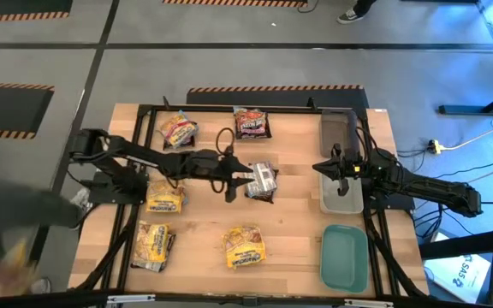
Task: Sort Maruchan noodles
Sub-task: Put the blue noodle pack into the black bin
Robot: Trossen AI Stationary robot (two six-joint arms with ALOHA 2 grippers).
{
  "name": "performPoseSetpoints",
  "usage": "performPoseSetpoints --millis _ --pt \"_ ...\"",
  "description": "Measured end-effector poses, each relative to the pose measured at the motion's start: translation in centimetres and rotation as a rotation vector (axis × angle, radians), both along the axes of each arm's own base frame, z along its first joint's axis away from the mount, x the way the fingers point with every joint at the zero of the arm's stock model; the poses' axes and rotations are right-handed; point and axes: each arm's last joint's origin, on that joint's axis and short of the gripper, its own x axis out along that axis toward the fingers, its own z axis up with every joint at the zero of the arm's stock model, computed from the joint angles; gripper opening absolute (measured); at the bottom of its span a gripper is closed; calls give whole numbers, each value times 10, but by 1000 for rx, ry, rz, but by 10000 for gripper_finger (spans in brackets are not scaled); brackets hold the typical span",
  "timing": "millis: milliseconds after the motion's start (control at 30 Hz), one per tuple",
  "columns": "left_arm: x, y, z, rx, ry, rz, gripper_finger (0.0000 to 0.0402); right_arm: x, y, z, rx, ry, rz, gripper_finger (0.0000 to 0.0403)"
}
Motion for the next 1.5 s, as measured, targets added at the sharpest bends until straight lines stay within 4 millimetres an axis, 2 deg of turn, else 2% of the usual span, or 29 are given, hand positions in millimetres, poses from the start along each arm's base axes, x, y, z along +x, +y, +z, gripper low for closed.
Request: performPoseSetpoints --millis 100,367,533,667,900,1100,1333,1500 --pt "6 5 -7 0 24 15 145 1 -1 -1 38 6 -20 46" --pt "7 24 -15 3 53 109 145 9 -4 2 54 -19 -26 185" --pt "7 26 -15 9 63 113 145 18 -7 3 54 -36 -55 236" --pt "5 27 -18 8 97 117 145 28 -10 3 77 24 -19 244" --pt "0 28 -27 34 170 129 145 54 -15 13 65 119 49 230" --pt "-5 24 -36 11 197 119 145 84 -7 14 -69 208 142 225" --pt "-8 11 -42 5 270 80 145 111 4 -1 -271 349 136 225" --pt "-9 0 -45 10 304 45 145 126 3 -15 -277 433 130 225"
